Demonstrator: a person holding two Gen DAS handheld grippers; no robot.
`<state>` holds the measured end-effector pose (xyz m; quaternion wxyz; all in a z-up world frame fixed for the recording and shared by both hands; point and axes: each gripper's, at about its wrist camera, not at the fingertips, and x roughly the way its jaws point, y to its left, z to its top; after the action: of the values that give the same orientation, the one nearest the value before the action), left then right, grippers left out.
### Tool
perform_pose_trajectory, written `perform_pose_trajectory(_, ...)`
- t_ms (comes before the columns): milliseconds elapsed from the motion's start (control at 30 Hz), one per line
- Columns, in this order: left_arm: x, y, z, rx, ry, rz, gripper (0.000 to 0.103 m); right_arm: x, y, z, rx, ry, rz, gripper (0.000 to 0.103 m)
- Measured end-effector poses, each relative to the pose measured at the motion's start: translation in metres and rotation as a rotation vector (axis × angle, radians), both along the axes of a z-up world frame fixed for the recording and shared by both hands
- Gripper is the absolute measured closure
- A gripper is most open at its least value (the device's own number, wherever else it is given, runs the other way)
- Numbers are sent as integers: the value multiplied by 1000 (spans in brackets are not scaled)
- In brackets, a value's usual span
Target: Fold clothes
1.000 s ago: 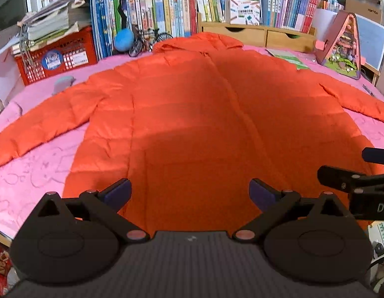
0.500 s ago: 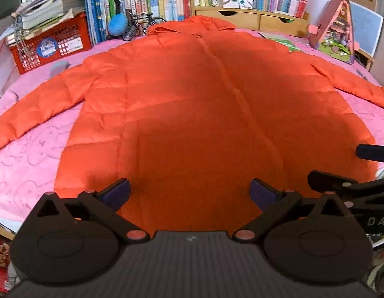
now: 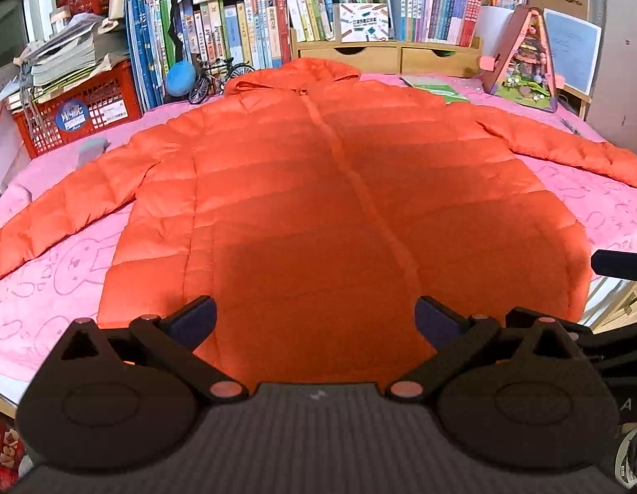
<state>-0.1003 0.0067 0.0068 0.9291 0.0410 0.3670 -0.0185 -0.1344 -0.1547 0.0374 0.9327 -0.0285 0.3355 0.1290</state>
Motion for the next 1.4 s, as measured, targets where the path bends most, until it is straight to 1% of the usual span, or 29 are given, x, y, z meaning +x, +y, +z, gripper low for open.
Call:
perform_pose_trajectory(67, -1, -4, -2, 6, 8, 0, 0, -3, -3, 0, 0, 1, -3, 0)
perform_pose_trajectory(200, -4, -8, -6, 21, 50, 25, 0, -8, -4, -4, -25, 15, 7, 0)
perform_pose_trajectory(367, -9, -12, -5, 48, 55, 47, 0, -10, -7, -9, -1, 21, 26, 0)
perform_pose_trajectory(567, -11, -15, -8, 82, 79, 76, 0, -9, -13, -12, 32, 28, 26, 0)
perform_pose_trajectory(833, -15, -22, -13, 118, 111, 92, 0, -5, -12, -19, 30, 59, 44, 0)
perform_pose_trajectory(1067, -11, -20, -19, 111, 132, 88, 0, -2, -12, -25, 15, 87, 28, 0)
perform_pose_trajectory(1400, -3, -12, -29, 56, 154, 87, 0, 1, -8, -25, -16, 98, -1, 0)
